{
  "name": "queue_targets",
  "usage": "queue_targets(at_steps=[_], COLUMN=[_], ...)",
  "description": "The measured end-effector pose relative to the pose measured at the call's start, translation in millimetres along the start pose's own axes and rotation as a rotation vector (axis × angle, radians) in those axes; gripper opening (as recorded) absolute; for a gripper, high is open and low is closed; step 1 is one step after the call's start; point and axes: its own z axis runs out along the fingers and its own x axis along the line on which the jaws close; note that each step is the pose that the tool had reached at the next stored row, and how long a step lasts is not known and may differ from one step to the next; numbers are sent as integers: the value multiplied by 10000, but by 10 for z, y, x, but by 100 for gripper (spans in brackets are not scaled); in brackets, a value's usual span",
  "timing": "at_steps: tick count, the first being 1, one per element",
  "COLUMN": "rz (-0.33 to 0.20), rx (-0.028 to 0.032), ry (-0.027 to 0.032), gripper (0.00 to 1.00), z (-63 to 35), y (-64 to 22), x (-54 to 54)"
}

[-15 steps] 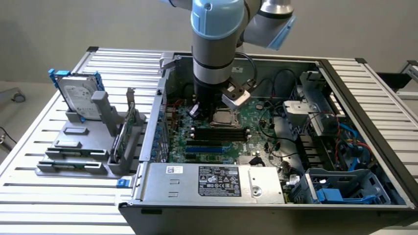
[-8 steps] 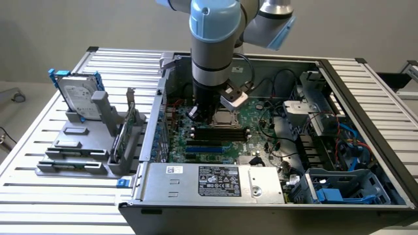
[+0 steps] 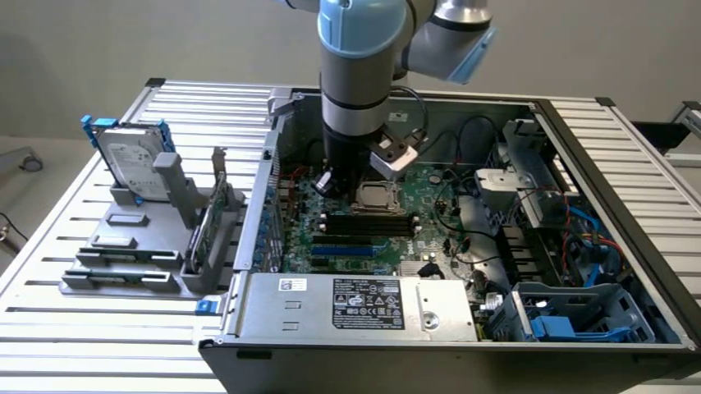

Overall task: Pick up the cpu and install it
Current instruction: 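Install the first cpu locking lever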

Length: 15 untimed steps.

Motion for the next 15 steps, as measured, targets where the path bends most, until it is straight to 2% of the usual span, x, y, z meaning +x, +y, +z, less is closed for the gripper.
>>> queue_targets(at_steps=[6,10,15], rz=[0,0,-9], rx=[-2,-12,-65], ry=[-1,-3,13], gripper=[11,11,11], z=[-258,-333,-334], y=[-31,-37,-4], x=[35,43,22])
